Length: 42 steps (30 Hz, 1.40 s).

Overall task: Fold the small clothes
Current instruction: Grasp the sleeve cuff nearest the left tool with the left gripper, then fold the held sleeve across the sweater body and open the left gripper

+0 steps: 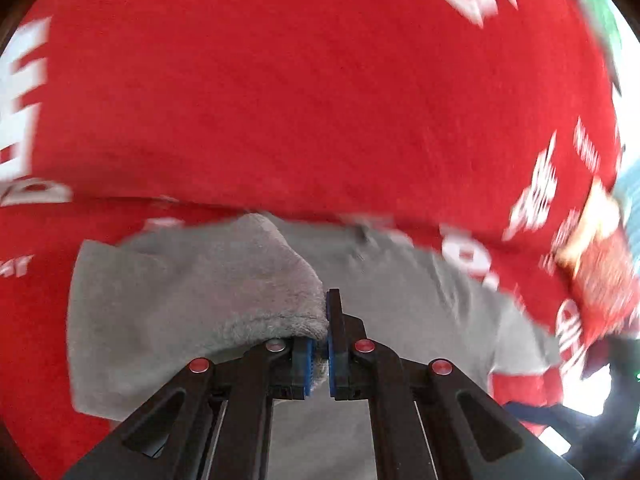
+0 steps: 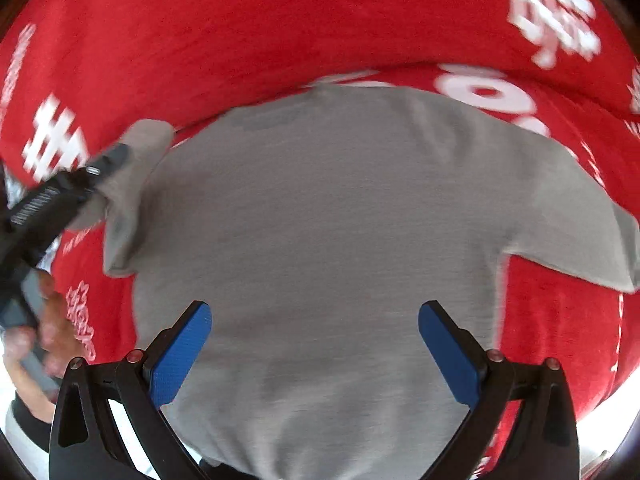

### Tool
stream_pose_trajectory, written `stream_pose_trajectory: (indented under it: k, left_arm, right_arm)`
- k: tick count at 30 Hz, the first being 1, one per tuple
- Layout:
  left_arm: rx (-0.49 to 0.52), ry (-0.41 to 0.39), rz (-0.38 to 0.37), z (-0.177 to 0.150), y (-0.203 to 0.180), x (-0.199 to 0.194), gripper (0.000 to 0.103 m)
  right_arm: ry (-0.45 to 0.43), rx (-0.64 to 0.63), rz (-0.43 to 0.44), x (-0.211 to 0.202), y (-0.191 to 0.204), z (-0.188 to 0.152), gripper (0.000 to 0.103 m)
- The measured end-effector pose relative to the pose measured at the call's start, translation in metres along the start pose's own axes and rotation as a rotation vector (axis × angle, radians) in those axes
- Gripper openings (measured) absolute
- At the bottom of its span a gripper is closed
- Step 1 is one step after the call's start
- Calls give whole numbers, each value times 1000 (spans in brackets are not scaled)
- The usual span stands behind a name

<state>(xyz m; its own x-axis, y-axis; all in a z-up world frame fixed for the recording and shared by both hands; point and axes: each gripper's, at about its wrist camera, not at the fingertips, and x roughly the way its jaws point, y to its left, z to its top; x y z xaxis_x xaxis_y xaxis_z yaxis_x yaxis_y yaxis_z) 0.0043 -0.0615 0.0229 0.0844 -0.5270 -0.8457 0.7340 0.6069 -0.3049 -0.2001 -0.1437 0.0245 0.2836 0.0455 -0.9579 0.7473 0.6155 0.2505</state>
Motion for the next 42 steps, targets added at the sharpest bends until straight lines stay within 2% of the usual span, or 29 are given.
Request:
stream_pose_trajectory:
  k: [4, 5, 6, 7, 9, 11, 15, 19, 22, 24, 26, 27, 28, 29, 30, 33, 35, 36, 37, 38, 39, 42]
  left_arm:
    - [93, 128, 90, -23, -25, 61, 9]
    - [113, 167, 130, -29, -27, 74, 17]
    - [118, 176, 144, -35, -26, 77, 43]
    - [123, 164, 142, -37, -26, 78, 65]
    - [167, 155, 175, -37, -32, 69, 81]
    - [190, 136, 172, -35, -31, 48, 81]
    - [133, 75, 183, -31, 3, -6, 81]
    - [46, 47, 339, -26, 72, -41, 81]
    - [-52, 115, 444, -31, 134, -35, 81]
    - [-101, 156, 469, -41, 162, -28, 81]
    - [-137, 191, 471, -48, 181, -19, 81]
    - [-140, 199, 480, -53, 186, -15, 81]
    - [-142, 207, 488, -57, 188, -11, 81]
    - [-148, 206, 481, -61, 190, -8, 81]
    - [-154, 187, 480, -64, 190, -9, 81]
    - [-155, 182, 477, -66, 189, -10, 81]
    - [-162, 187, 461, -65, 191, -8, 81]
    - [-165, 191, 453, -65, 193, -9, 81]
    - [-168, 196, 445, -65, 195, -9, 81]
    - [-172, 202, 441, -59, 194, -9, 81]
    - [-176, 207, 438, -57, 194, -9, 81]
    - [-179, 216, 429, -55, 200, -17, 81]
  right_arm:
    - [33, 75, -16, 19, -42, -1, 103]
    - [43, 86, -19, 24, -51, -2, 103]
    - [49, 92, -21, 26, -55, -3, 103]
    - [56, 100, -23, 29, -58, -4, 103]
    - [58, 106, -28, 31, -60, -3, 103]
    - [46, 102, -33, 30, -55, 2, 103]
    - [-13, 21, -42, 21, -23, 16, 103]
    - [-87, -220, -89, 23, 40, 31, 103]
    - [-112, -444, -168, 42, 92, 27, 103]
    - [-121, -582, -259, 65, 120, 24, 102]
    - [-152, -699, -373, 89, 144, 24, 93]
    - [-162, -716, -405, 94, 146, 28, 71]
    - [-161, -708, -410, 98, 146, 34, 25]
    - [-148, -644, -362, 96, 139, 44, 6]
    - [-148, -579, -324, 93, 134, 53, 6]
    - [-138, -230, -51, 76, 83, 74, 6]
    - [-96, 63, 95, 78, 31, 74, 17]
    - [-76, 142, 136, 81, 17, 71, 33]
    - [-46, 264, 196, 86, -6, 64, 41]
    - [-46, 365, 278, 89, -24, 57, 41]
    - [-56, 413, 322, 87, -30, 49, 41]
    - [-66, 530, 394, 83, -51, 39, 44]
